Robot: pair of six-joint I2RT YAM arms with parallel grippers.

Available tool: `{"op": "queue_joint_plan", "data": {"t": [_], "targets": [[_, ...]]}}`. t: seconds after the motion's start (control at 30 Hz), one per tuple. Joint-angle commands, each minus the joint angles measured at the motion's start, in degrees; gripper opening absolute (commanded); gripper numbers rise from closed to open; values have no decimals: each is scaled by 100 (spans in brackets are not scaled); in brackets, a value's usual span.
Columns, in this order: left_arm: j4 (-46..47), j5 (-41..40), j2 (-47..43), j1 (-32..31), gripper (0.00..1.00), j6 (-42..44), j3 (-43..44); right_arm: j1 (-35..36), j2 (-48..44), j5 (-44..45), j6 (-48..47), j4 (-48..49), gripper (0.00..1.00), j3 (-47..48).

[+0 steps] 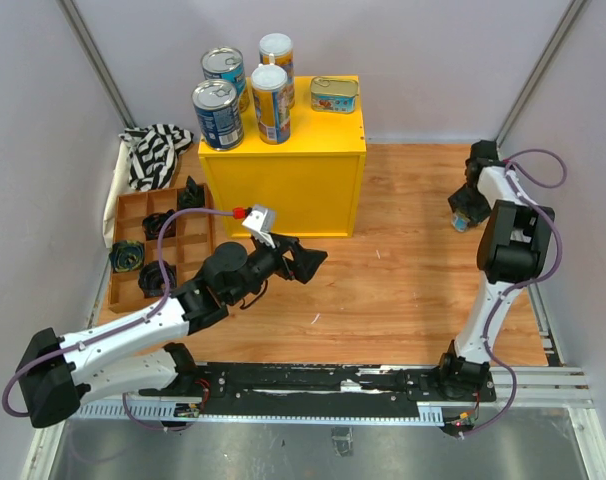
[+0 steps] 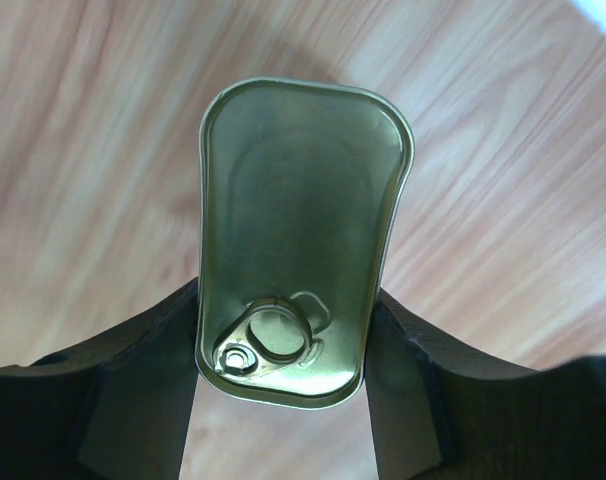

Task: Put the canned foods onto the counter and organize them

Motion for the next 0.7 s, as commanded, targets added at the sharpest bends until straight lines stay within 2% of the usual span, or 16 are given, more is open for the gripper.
{"op": "queue_joint_plan", "data": {"t": [0.0,0.13,0.23,0.43,0.67], "targets": [[-542,-10,-254,45,95,-248,256,661,-918,-631,-1262,357,8,-706],[-834,56,-391,39,94,-437,315,1330,-1766,-906,-1834,862,7,-1732],[-961,53,-532,39,94,-548,280,1774,-2253,-995,-2166,942,7,-2162],[-1202,39,-657,39,94,-657,302,2632,-3058,-1410,-2795,802,6,-2608],[-1298,4,-852,39,94,-855,289,3645,-4134,-1529,-3475,330,4,-2629]]}}
